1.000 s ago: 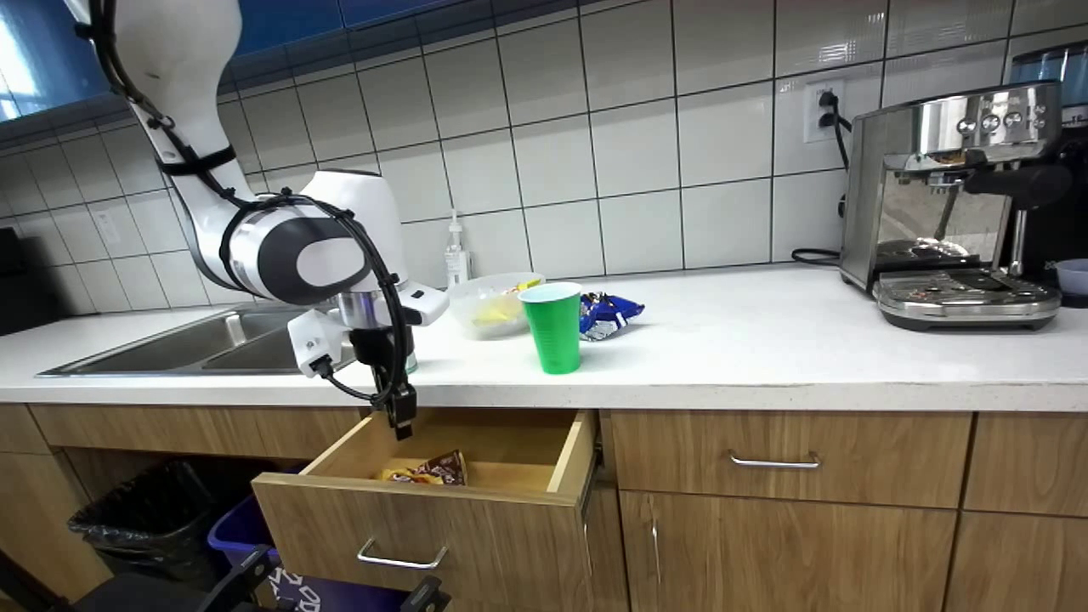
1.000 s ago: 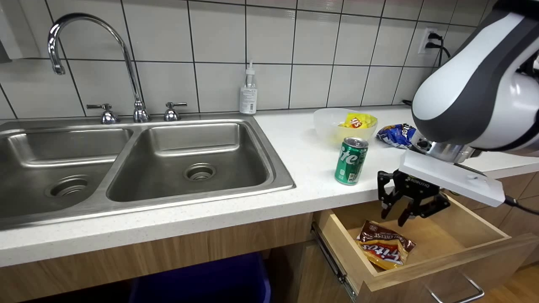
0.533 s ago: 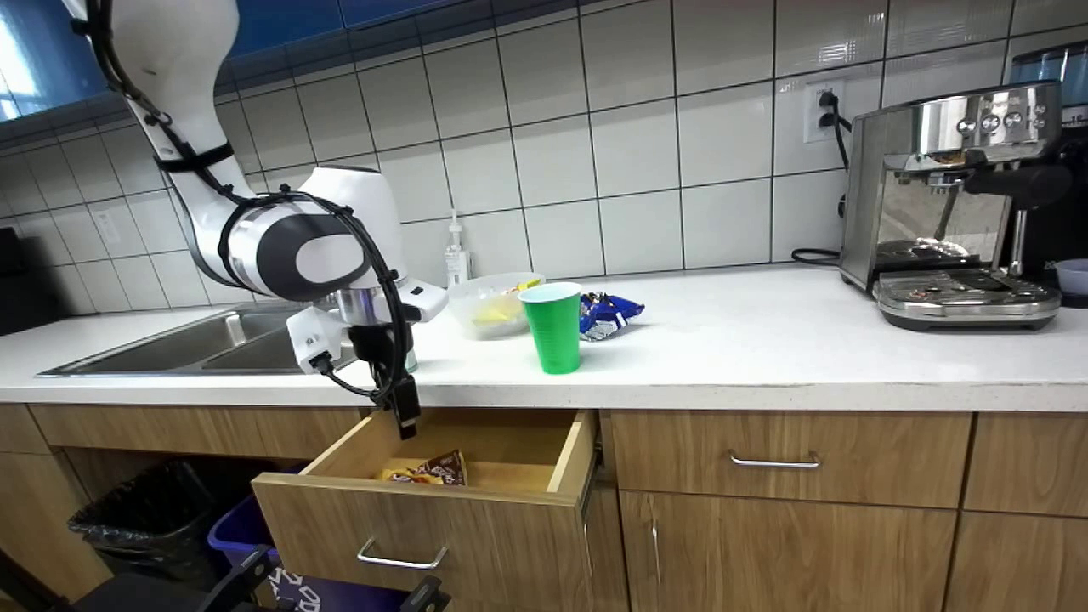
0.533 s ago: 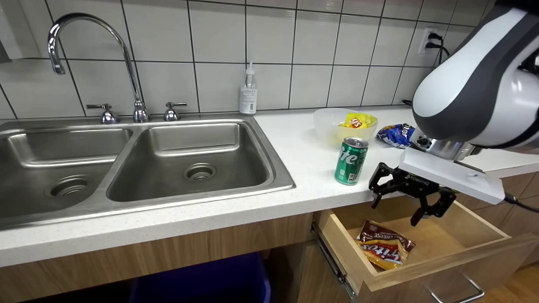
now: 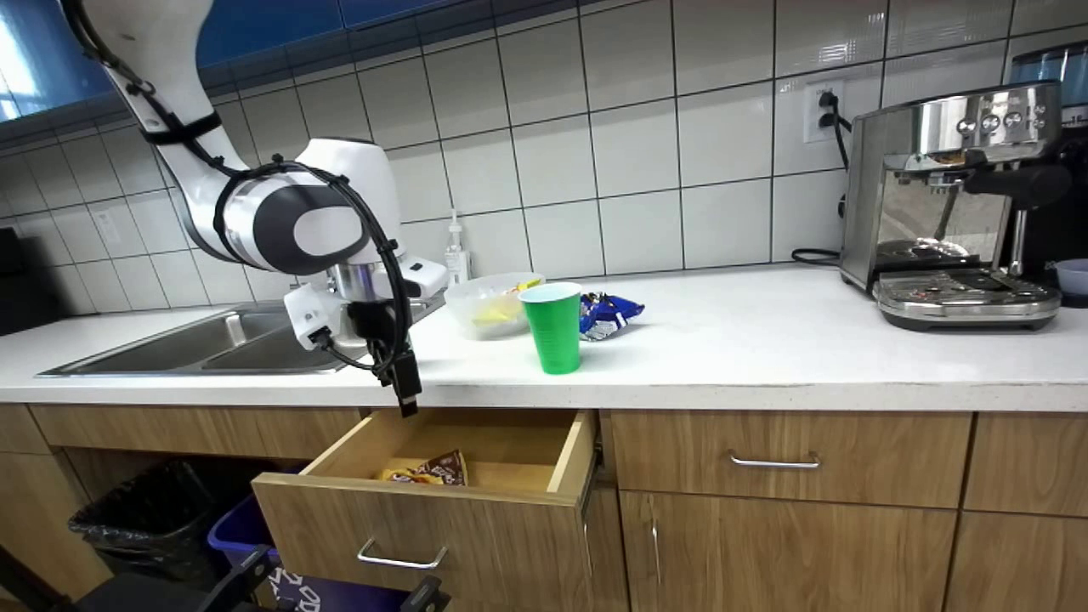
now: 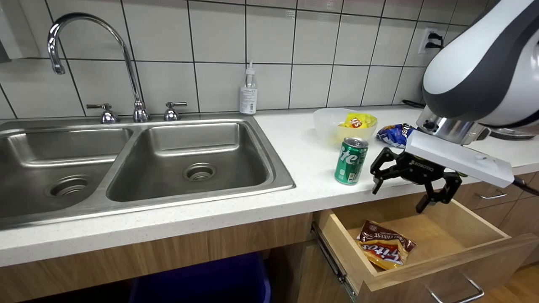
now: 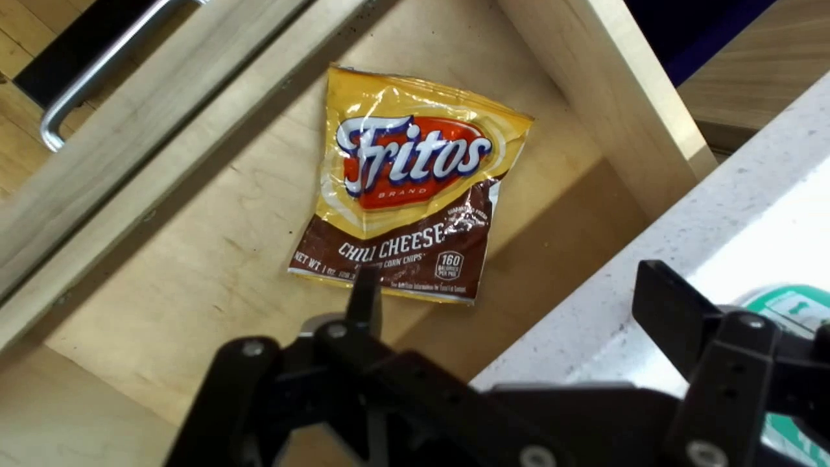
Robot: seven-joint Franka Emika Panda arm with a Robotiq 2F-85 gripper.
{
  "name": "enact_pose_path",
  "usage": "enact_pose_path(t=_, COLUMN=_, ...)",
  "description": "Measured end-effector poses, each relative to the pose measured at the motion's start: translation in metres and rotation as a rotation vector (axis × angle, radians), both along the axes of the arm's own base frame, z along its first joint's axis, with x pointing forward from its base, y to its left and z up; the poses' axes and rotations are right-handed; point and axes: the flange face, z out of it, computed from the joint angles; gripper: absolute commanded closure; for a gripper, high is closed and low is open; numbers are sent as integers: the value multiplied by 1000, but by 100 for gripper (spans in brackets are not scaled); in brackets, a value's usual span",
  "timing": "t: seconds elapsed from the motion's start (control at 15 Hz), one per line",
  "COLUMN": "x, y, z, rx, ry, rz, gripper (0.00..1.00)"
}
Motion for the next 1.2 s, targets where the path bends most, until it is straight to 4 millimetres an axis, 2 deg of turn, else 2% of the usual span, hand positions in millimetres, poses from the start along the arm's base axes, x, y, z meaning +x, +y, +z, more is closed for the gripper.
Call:
enact_pose_path(t=0.67, x=26, y=-41, z=48, rx=-1, ry=-118, rz=-94, gripper=0)
enact_pose_path(t=1.2, x=59, y=-68, z=89, rx=2, ry=-222, rz=-154, gripper=0)
